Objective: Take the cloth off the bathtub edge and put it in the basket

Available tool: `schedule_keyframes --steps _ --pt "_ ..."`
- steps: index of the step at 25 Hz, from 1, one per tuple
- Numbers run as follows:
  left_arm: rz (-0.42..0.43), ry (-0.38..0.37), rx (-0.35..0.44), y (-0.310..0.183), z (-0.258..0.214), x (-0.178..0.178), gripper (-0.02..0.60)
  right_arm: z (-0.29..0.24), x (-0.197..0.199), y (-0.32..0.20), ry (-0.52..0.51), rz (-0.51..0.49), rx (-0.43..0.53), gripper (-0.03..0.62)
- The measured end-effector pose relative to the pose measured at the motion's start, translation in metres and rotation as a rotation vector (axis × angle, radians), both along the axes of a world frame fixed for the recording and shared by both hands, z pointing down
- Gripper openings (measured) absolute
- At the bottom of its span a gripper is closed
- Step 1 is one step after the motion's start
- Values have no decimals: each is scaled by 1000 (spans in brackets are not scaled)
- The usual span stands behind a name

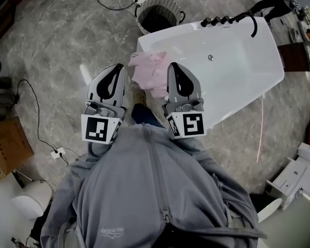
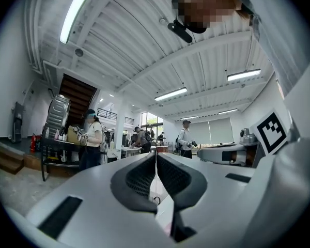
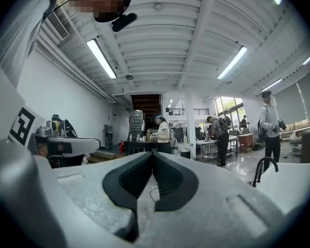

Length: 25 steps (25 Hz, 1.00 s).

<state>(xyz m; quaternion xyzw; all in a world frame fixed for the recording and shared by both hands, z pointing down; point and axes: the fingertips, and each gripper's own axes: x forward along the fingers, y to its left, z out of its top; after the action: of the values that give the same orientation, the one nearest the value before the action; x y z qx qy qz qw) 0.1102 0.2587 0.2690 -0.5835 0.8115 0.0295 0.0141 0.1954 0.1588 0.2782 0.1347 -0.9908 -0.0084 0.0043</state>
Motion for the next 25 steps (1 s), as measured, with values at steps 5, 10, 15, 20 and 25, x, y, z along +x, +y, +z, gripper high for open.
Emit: schedule_keyframes --steps 5,10,15,20,25 --pt "49 -4 -13 -49 1 -17 15 11 -13 -48 15 37 -22 5" --pt "93 13 -48 -80 11 -25 15 24 -20 -78 29 59 -40 4" --pt "136 -11 -21 -105 7 -32 15 34 -24 -96 40 87 -46 4" --pt "200 -1 -44 -121 14 -35 15 40 -22 -101 56 128 -61 3" --pt "325 12 -80 -140 20 -27 15 46 -11 -107 71 221 -69 3"
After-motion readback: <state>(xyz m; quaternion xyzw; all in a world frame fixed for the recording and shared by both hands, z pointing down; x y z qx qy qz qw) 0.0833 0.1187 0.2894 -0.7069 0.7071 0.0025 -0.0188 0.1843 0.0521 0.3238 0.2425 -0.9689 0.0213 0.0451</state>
